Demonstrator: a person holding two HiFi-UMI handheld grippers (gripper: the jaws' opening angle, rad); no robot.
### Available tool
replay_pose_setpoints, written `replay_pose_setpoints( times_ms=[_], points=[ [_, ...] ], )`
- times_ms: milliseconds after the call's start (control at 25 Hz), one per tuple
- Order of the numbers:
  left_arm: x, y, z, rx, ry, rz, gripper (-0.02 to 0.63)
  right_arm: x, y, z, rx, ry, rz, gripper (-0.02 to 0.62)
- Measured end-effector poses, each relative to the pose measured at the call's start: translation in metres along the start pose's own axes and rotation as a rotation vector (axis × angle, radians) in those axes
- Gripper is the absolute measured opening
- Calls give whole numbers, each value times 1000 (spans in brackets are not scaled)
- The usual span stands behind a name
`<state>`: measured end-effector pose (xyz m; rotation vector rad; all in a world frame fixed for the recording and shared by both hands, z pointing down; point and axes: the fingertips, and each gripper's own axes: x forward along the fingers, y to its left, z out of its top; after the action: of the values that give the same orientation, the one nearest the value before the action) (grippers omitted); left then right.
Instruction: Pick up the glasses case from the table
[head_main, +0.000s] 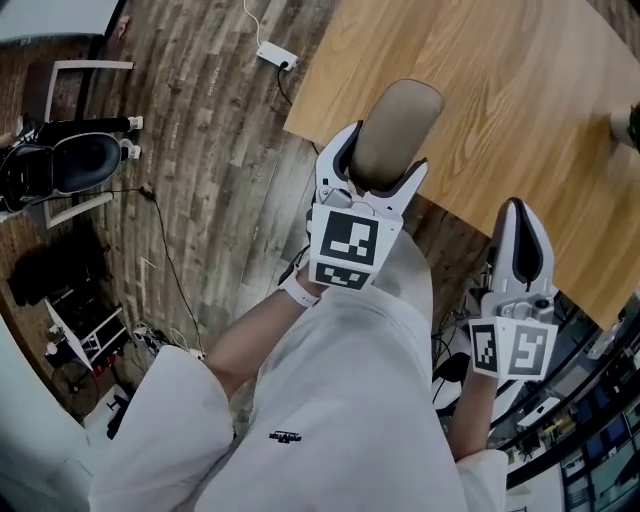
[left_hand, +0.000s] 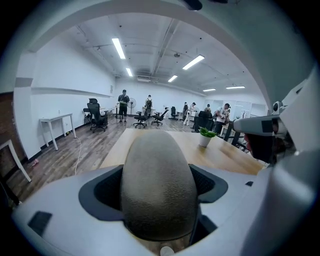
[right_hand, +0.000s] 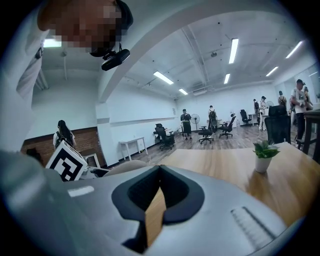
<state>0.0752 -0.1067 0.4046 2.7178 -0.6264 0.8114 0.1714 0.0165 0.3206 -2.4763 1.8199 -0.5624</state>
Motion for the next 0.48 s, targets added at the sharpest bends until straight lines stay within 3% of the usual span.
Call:
replay_pose_setpoints(
  times_ms=[480],
  points=[
    [-68,10,21,-20,-86,36,398,-28,26,36,-60,-54,7,11]
  ],
)
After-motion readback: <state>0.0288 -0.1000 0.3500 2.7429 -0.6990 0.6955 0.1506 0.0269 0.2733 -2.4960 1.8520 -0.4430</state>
